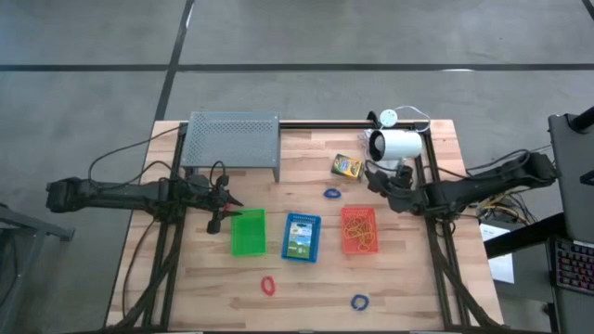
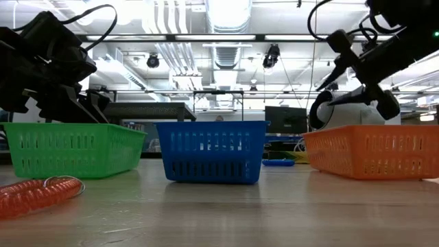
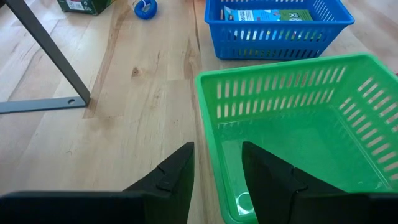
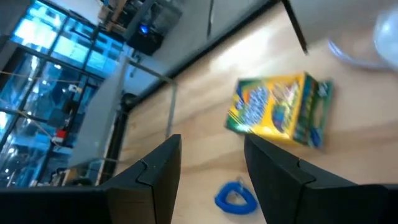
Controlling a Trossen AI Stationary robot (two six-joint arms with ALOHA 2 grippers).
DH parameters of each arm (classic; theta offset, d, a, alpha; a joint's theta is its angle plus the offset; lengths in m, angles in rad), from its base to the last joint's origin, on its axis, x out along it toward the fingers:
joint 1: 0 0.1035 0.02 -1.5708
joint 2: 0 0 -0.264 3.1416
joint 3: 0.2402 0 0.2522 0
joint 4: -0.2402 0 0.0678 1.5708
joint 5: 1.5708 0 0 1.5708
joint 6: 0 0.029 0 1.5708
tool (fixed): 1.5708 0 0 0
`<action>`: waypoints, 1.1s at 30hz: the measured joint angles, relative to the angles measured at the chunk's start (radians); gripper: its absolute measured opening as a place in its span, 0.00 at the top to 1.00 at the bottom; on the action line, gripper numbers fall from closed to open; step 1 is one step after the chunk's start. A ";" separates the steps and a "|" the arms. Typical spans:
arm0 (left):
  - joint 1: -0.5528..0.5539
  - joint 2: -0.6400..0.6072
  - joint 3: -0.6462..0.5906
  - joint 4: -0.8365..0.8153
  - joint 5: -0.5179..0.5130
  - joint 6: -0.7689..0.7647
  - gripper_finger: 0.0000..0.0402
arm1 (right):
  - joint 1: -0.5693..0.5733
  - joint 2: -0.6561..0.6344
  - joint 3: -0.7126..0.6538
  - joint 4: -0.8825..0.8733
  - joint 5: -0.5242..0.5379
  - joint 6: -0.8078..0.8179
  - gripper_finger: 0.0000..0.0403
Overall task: Pick & Place Office Desk Supplies
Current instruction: Put the crayon box into the blue bin
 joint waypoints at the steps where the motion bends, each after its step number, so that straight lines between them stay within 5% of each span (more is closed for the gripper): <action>1: 0.000 0.000 0.000 0.000 0.000 0.000 0.65 | 0.000 0.004 -0.007 0.000 -0.016 0.018 0.57; 6: 0.000 0.000 0.000 0.000 0.000 0.000 0.65 | 0.000 0.042 -0.045 -0.003 -0.091 0.121 0.57; 23: 0.000 0.000 0.000 0.000 0.000 0.000 0.65 | -0.009 0.261 -0.113 0.068 -0.104 0.326 0.60; 33: 0.000 0.000 0.000 0.000 0.000 0.000 0.66 | -0.126 0.311 -0.171 0.291 -0.196 0.195 0.56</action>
